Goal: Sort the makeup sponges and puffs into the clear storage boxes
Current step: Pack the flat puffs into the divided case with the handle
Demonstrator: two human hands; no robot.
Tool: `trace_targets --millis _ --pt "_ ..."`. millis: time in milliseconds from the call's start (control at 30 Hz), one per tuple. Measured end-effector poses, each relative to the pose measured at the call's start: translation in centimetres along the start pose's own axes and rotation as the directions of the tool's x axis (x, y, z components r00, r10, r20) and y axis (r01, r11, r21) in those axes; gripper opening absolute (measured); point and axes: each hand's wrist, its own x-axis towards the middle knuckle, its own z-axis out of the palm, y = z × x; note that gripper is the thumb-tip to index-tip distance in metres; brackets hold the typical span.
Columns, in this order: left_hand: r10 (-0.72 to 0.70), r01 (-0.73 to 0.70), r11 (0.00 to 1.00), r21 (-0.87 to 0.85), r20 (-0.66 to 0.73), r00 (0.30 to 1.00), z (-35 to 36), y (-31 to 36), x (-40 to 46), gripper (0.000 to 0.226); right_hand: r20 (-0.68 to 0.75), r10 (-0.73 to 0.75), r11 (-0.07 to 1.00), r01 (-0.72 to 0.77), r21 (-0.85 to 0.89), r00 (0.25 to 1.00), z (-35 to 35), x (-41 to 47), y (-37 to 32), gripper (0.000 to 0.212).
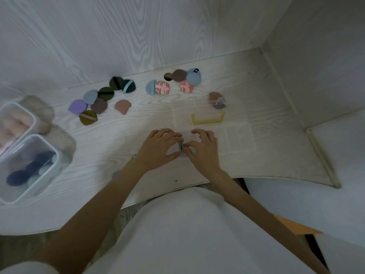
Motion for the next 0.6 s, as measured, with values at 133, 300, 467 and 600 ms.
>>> trace_targets --millis 133,300,467,600 --pt "-0.051 0.052 0.999 -0.001 -0.086 0.995 0.4 0.8 0.3 0.043 -0.059 -0.041 0.996 0.045 0.082 0.997 -1.0 1.1 1.4 0.012" --pt "-0.188 0.175 0.981 -0.082 -0.197 0.962 0.6 1.8 1.6 0.016 -0.113 -0.037 0.994 0.048 0.098 0.993 -3.2 6.8 3.0 0.017" --pt "-0.432 0.424 0.822 -0.381 0.067 0.899 -0.2 1.3 2.2 0.017 -0.011 -0.017 0.992 0.019 0.124 1.000 -3.8 15.0 4.1 0.027" --pt "-0.395 0.446 0.780 -0.439 0.207 0.895 -0.7 0.6 2.2 0.018 0.189 -0.033 0.999 0.038 -0.022 0.981 -1.5 21.1 4.7 0.041"
